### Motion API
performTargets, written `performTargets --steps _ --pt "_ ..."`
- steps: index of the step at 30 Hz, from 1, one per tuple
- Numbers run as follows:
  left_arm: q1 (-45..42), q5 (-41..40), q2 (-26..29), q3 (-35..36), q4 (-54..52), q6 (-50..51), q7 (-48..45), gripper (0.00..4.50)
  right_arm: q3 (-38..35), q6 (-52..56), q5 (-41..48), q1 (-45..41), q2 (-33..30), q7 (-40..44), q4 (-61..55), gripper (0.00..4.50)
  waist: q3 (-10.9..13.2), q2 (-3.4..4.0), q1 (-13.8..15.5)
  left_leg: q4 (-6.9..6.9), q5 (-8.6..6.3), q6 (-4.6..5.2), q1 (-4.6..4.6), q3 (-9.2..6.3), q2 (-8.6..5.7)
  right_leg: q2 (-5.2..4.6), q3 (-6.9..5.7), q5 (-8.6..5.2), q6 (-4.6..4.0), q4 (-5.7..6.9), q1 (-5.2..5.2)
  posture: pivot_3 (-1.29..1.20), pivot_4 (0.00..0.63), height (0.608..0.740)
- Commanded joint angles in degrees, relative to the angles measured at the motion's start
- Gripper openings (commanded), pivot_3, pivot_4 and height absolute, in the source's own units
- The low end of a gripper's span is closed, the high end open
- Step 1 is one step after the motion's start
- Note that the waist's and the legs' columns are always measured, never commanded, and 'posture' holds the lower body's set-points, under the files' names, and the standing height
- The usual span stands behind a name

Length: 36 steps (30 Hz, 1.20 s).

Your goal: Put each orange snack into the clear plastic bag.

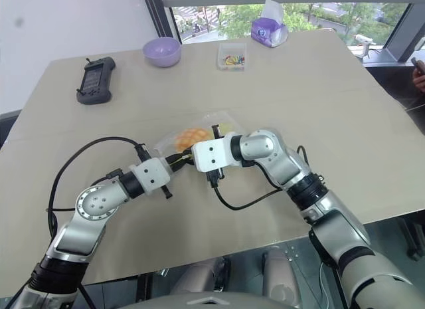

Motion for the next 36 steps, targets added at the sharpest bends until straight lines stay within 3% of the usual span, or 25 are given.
performTargets --steps 1,36 --pt "-0.65 -0.67 -0.23 0.02 -2.27 -0.75 -0.13 0.00 0.22 -0.27 0.24 0.16 0.71 -0.48 -2.51 0.03 0.00 0.00 0.00 0.00 0.00 0.00 0.00 0.00 0.00 0.00 0.00 0.00 0.00 0.00 0.00 0.00 0.150 0.736" --pt "-1.99 -0.35 2.10 2.40 1.92 -2.73 -0.59 0.00 -1.98 1.71 -1.67 0.96 -4.62 -2.39 -1.85 0.03 0.00 0.00 0.00 0.00 0.00 0.00 0.00 0.00 0.00 0.00 0.00 0.00 0.00 0.00 0.00 0.00 0.150 0.736"
